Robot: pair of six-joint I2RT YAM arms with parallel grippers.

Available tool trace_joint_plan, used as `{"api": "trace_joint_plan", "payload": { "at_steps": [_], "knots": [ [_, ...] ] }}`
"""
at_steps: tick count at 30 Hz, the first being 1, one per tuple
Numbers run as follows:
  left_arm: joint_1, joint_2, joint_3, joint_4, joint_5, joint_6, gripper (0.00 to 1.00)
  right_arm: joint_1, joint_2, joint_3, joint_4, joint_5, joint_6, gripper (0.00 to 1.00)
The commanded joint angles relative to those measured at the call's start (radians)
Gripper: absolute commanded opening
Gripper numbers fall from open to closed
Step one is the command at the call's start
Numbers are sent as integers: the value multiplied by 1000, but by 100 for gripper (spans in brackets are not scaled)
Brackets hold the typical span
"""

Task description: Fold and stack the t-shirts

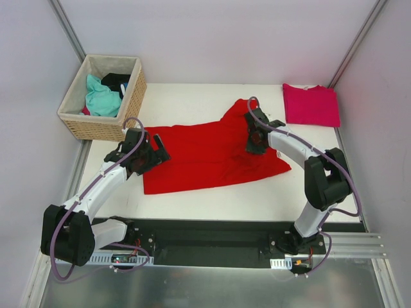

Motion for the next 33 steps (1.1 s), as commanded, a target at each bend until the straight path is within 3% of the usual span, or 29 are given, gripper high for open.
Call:
{"api": "trace_joint_plan", "payload": {
  "at_steps": [1, 5, 15, 21, 33],
  "knots": [
    [-10, -1, 14, 4, -12, 8, 99, 7, 11, 51, -24, 3, 8, 20],
    [-10, -1, 16, 5, -12, 11, 99, 13, 33, 86, -30, -1, 7, 1],
    [-10, 0, 10, 7, -23, 10, 99, 30, 152, 327, -79, -24, -10, 1],
    [-10, 2, 7, 8, -21, 10, 99, 33, 316, 503, -82, -78, -13, 1],
    [-10, 11, 8, 10, -29, 15, 99, 43, 471, 663, -42, -152, -35, 1]
  ]
}}
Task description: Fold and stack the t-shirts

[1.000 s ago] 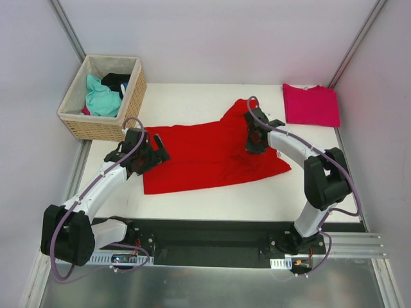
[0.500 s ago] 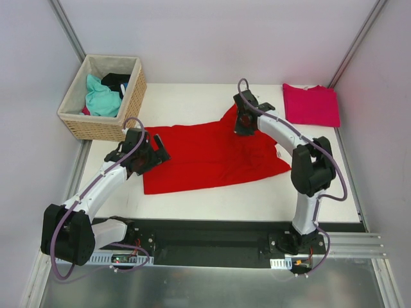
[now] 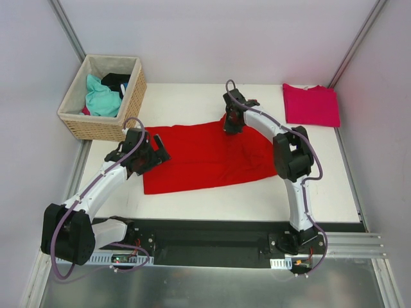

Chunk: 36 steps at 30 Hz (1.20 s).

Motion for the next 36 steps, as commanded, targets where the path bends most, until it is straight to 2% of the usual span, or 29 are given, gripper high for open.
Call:
{"api": "trace_joint_plan", "payload": {
  "at_steps": [1, 12, 21, 24, 25, 27, 28, 29, 30, 34, 36],
  "knots": [
    [-9, 9, 5, 11, -29, 13, 99, 14, 5, 120, 1, -37, -23, 1],
    [-8, 6, 10, 9, -29, 14, 99, 32, 20, 238, -45, -32, -36, 1],
    [-8, 0, 2, 11, -28, 13, 99, 34, 95, 244, -52, -31, -33, 1],
    [-8, 0, 1, 8, -26, 13, 99, 34, 101, 245, -46, -14, -48, 18],
    [-8, -3, 2, 8, -26, 11, 99, 34, 95, 246, -46, -12, -55, 46],
    [-8, -6, 1, 8, -26, 14, 99, 29, 40, 232, -42, 8, -71, 69],
    [-8, -12, 2, 8, -25, 14, 99, 29, 11, 217, -25, 20, -81, 86],
    [-8, -14, 1, 8, -26, 16, 99, 29, -29, 167, -17, 35, -91, 94],
    [-8, -18, 1, 8, -26, 13, 99, 29, -102, 143, -11, 60, -109, 96],
    [-8, -37, 1, 8, -23, 13, 99, 29, -306, -28, -12, 104, -125, 96],
    [-8, -43, -4, 8, -6, 2, 99, 29, -386, -175, -16, 136, -111, 96]
  ]
}}
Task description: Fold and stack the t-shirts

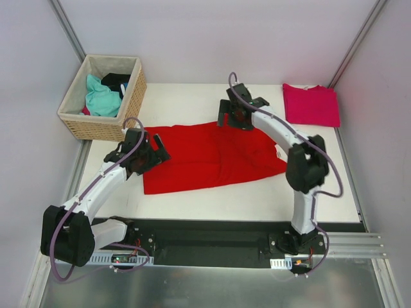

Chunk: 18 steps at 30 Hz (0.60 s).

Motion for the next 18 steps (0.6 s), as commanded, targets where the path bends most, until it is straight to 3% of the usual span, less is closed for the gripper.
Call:
{"api": "trace_joint_plan", "payload": {
  "at_steps": [1, 5, 9, 18],
  "knots": [
    [-8, -36, -7, 8, 6, -3, 99, -5, -317, -211, 13, 97, -7, 96],
    [-10, -42, -51, 23, 57, -44, 99, -22, -404, -455, 39, 130, 31, 96],
    [-9, -58, -105, 37, 43, -64, 99, -51, -418, -649, 115, 62, 59, 97],
    [-7, 20, -192, 163, 106, -110, 99, -144, -454, -791, 198, 1, 72, 97]
  ]
}}
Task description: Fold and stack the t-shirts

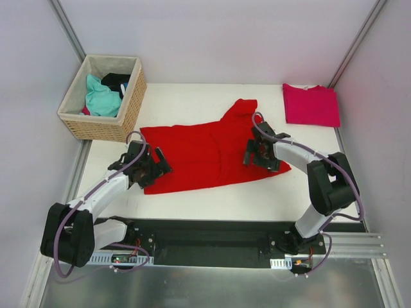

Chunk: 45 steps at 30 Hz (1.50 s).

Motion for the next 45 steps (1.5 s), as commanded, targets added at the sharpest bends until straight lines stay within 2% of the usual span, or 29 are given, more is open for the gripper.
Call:
{"api": "trace_joint_plan", "payload": {
  "at_steps": [1, 8, 19, 27, 38, 42, 45],
  "knots": [
    [-7, 44, -25, 93, 30, -36, 99, -56, -55, -15, 82, -21, 13, 97],
    [-7, 139, -19, 131, 10, -33, 99, -145, -92, -92, 54, 15, 41, 97],
    [2, 99, -100, 141, -26, -54, 99, -146, -185, -234, 19, 5, 85, 96],
    [2, -79, -201, 82, -4, -76, 99, -137, -369, -346, -65, 24, 124, 97],
    [2, -379, -343, -125, 8, -119, 99, -65, -573, -454, -166, 33, 197, 96],
    [2, -429, -314, -152, 10, -100, 99, -37, -622, -420, -212, 70, 205, 97],
    [2, -407, -191, -171, 8, -51, 99, -34, -632, -293, -239, 103, 168, 97]
  ]
}}
